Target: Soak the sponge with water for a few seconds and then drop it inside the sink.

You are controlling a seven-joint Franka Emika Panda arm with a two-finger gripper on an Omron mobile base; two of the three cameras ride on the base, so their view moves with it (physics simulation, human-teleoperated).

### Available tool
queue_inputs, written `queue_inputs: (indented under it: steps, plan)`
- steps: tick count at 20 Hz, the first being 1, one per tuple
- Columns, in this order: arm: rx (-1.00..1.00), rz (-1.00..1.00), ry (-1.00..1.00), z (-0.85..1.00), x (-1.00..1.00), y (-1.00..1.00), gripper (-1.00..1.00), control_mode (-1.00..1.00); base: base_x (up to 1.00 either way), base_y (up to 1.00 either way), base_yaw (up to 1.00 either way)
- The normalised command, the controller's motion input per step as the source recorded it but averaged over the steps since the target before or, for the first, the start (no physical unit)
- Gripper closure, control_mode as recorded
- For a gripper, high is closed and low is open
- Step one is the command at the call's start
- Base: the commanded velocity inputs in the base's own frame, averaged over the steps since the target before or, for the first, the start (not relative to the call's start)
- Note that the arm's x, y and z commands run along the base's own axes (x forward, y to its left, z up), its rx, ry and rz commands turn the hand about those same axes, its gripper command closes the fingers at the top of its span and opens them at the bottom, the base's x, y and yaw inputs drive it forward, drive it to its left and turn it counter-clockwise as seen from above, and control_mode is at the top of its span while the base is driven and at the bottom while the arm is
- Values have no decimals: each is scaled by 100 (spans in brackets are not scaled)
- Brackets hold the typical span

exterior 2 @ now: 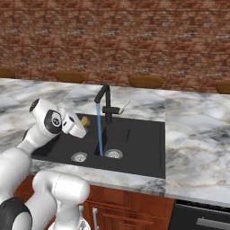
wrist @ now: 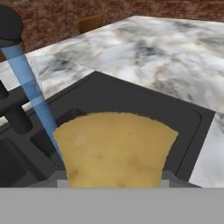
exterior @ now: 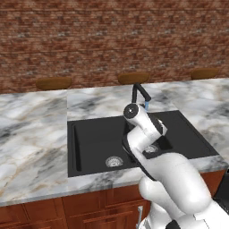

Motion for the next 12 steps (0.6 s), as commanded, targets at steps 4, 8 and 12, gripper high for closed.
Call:
queue_inputs:
  steps: [4, 8, 12]
  plan:
    - [0, 0, 1, -18, 38, 0, 100, -100, 0, 0, 0]
    - [0, 0, 2, -13, 32, 0, 100, -100, 0, 0, 0]
    - [0, 0, 1, -11, 25, 0, 100, -100, 0, 0, 0]
